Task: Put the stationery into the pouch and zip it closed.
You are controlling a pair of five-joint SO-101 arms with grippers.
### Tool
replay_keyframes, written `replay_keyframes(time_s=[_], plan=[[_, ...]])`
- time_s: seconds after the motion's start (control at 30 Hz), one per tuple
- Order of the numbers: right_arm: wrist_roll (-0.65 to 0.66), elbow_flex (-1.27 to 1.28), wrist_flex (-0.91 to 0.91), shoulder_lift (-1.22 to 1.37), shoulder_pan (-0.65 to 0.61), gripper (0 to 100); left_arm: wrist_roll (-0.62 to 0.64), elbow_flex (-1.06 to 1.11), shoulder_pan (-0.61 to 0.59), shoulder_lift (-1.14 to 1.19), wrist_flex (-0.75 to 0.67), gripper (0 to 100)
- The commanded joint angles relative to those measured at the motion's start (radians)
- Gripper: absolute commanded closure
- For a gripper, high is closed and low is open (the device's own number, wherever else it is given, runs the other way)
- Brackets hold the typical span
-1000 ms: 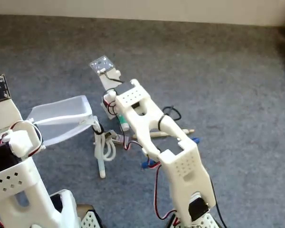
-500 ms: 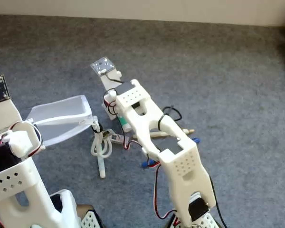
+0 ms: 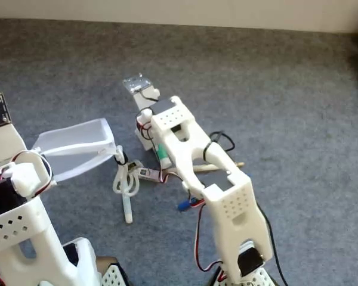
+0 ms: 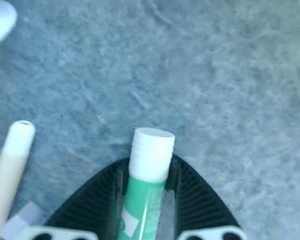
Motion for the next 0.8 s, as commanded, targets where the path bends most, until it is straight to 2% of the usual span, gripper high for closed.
replay_keyframes(time_s=[0.0,0.1,0.4,0.77], plan=[[-0.023,-0.039,0.051,-0.021,0.047,97.1,0.028,-0.015,-0.007,-0.001,-0.029,99],[-0.081,-0.039,0.074,-0.036,0.044,97.1,0.028,-0.033,0.001,-0.001,-0.029,99],[-0.086,0.008,0.073,-0.139,0.048,97.2,0.032,-0.054,0.108,-0.001,-0.035,99],[-0.086,0.128,0.062,-0.277,0.044,97.2,0.032,-0.045,0.107,-0.001,-0.029,99]])
